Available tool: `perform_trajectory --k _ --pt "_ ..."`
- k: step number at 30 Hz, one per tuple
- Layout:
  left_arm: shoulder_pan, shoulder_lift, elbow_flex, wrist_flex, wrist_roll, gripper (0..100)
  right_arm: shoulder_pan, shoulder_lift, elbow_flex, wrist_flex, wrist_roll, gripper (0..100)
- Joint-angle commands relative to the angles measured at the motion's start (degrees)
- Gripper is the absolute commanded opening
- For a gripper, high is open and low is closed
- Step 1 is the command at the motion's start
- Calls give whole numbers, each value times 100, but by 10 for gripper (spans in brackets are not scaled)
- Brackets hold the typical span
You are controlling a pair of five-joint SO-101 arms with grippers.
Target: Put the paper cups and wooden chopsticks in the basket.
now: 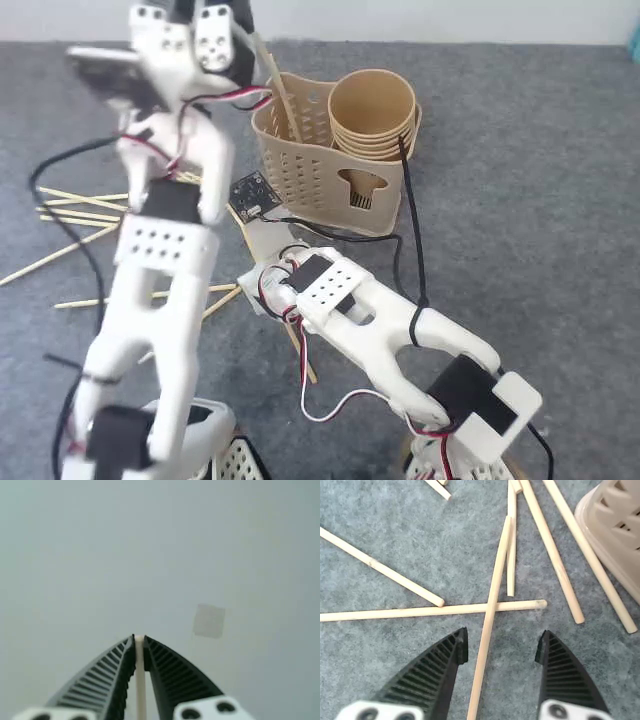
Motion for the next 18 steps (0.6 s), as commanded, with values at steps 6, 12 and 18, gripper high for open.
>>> perform_trajectory --k 6,12,18 --pt "44 484 -286 -343 -334 25 -40 -40 -352 -31 -18 231" --pt "-97 -299 -303 1064 62 201 -40 -40 -352 -31 -18 231" --pt "-105 -1108 -57 1820 202 227 -40 -40 -352 -31 -18 231"
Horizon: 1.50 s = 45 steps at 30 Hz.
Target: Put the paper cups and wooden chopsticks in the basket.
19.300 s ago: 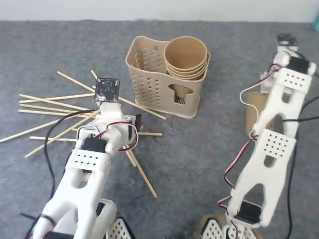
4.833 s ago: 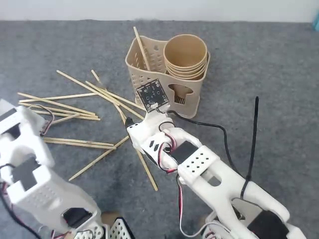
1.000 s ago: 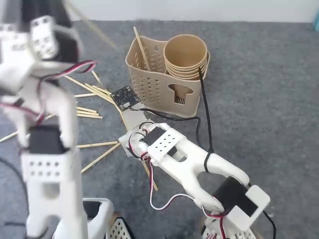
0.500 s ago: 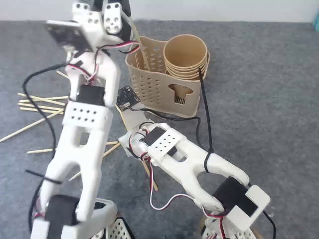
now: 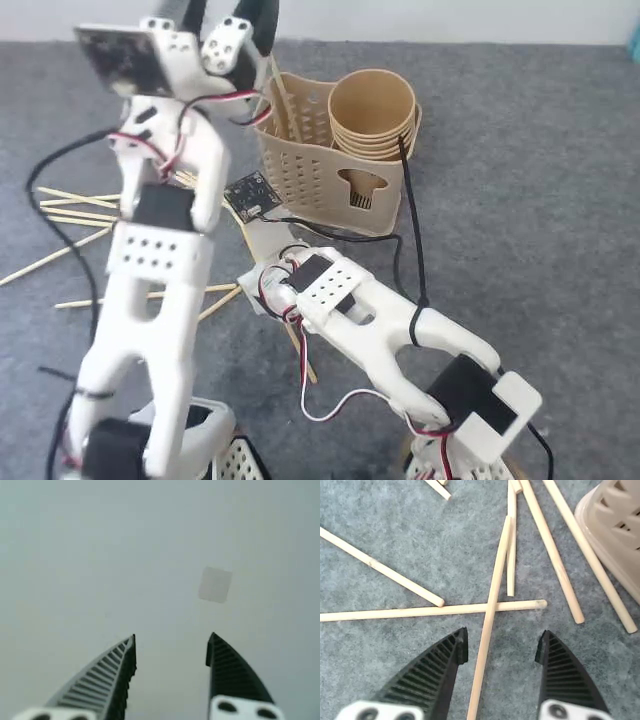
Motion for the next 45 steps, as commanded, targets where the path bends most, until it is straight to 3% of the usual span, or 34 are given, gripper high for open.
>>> perform_trajectory --k 1,6,12,15,19,24,38,45 --pt "-62 -712 -4 255 123 227 -40 -40 -352 -31 -18 231" --pt "-782 -1547 356 888 185 227 -48 -40 -352 -31 -53 231" --pt "-2734 -3051 1376 3763 1143 227 -48 -40 -360 -31 -70 231" --pt "-3763 -3684 2334 4642 1864 227 -48 40 -475 -31 -97 231" --pt "-4607 -4167 3943 4246 2462 229 -4 444 -818 -22 -352 231" --pt "-4686 -3912 5262 3051 2479 229 31 1218 -1538 31 -360 231" --pt "-4835 211 3178 3086 2567 228 48 2211 -2532 -13 -360 225" --pt "-4844 993 2747 3086 2681 228 136 2211 -2541 -22 -369 5"
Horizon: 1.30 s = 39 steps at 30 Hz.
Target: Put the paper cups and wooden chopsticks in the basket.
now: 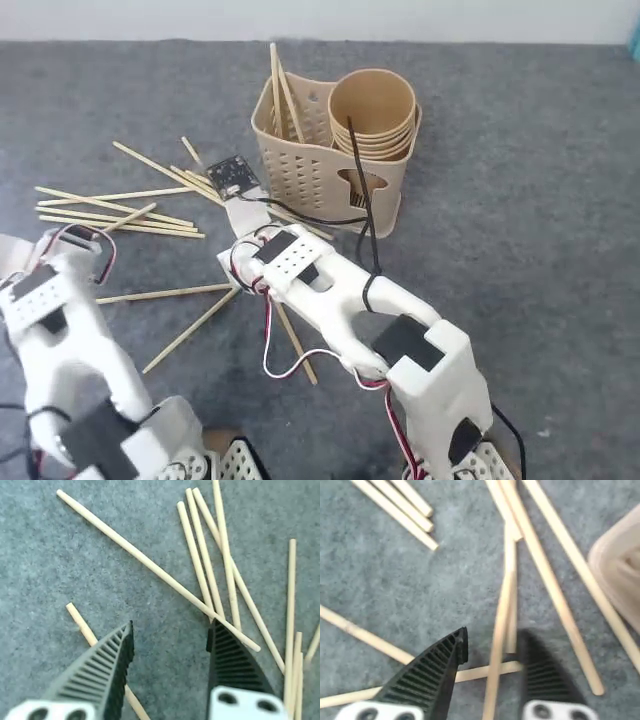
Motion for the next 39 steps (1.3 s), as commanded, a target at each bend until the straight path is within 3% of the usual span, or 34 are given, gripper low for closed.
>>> perform_trajectory --k 1,5,10,14,23,31,39 --pt "-35 114 -356 -149 70 228 101 -75 -299 -13 -62 21" --pt "-26 114 -338 -97 70 228 171 -127 -290 92 -70 6" --pt "-26 0 -356 791 62 228 57 -752 -255 1015 -387 8" --pt "-26 -255 -75 941 -202 228 40 -1411 -62 1516 -510 8" --pt "-35 -273 215 800 -273 228 66 -2809 1178 910 -501 8" --pt "-501 -185 259 484 -273 227 75 -3073 1626 426 -492 8" --pt "-730 1609 -1033 1037 -299 227 84 -3081 1626 426 -492 8"
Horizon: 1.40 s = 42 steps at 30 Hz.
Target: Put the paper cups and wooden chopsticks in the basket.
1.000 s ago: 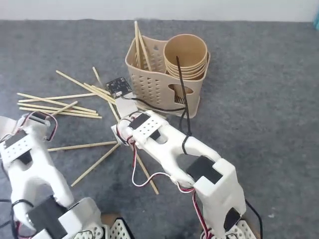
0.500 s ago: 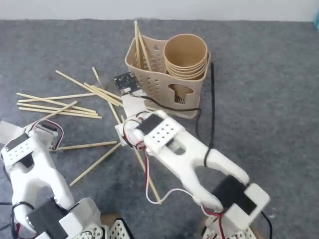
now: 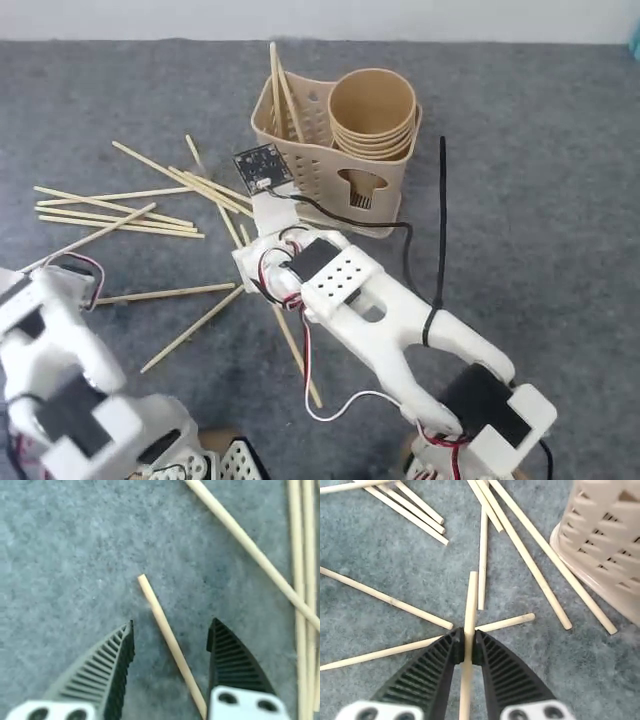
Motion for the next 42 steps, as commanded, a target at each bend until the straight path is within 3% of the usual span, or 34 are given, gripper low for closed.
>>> perform_trajectory --k 1,5,9,18,21,27,32,42 --pt "-26 1055 -1077 378 -70 227 13 -418 -26 -127 -44 8" --pt "-9 1890 -1877 870 -70 205 110 -435 -26 -136 -44 8" --pt "0 2242 -2273 1116 -360 7 171 -444 -26 -136 -44 8" --pt "9 1301 -1648 1090 -475 9 145 -822 -18 127 -26 8" --pt "132 527 -954 615 -484 9 154 -1657 0 585 255 8" --pt "615 -1266 840 -1143 -686 10 576 -3371 9 831 448 8" --pt "738 -2347 1587 -1538 -756 11 1112 -3767 -35 -119 501 8" --pt "756 -3059 2079 -1785 -747 12 1323 -3556 -105 -3582 2251 8"
